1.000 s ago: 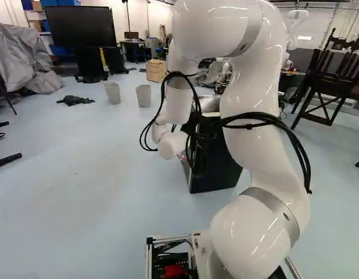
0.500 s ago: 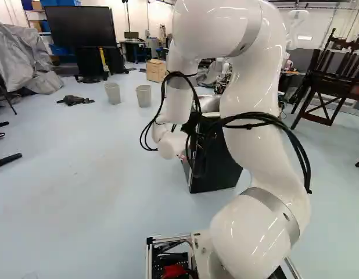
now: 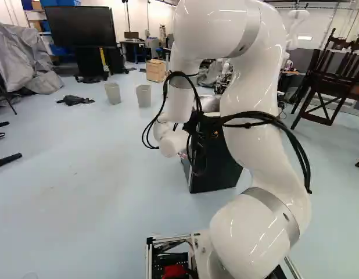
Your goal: Grab a drink from the fridge
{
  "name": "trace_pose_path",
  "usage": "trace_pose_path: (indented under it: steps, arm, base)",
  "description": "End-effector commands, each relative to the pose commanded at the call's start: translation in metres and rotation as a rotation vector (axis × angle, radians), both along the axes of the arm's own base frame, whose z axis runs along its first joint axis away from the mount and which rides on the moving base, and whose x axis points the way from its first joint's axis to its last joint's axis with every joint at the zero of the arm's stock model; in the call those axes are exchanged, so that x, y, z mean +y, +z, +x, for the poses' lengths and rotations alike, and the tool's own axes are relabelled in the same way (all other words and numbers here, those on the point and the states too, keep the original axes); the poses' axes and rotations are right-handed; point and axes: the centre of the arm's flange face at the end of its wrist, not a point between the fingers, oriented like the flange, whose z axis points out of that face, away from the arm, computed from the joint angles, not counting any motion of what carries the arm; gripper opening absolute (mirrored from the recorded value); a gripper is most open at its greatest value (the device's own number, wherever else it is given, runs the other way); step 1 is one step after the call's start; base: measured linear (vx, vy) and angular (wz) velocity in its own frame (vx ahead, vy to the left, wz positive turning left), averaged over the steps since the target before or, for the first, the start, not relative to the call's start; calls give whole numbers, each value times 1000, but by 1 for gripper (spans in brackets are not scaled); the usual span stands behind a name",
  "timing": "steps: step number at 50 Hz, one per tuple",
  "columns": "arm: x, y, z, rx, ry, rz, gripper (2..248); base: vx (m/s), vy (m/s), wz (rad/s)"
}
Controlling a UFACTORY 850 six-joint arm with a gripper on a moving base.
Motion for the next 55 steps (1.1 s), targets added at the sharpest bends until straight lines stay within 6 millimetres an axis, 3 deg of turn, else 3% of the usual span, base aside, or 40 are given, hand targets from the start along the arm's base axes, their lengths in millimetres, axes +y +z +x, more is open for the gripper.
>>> trace_pose_path:
  steps: [55]
  arm:
    - [-8, -2, 30, -28, -42, 11, 247]
  base:
    - [0, 0, 0]
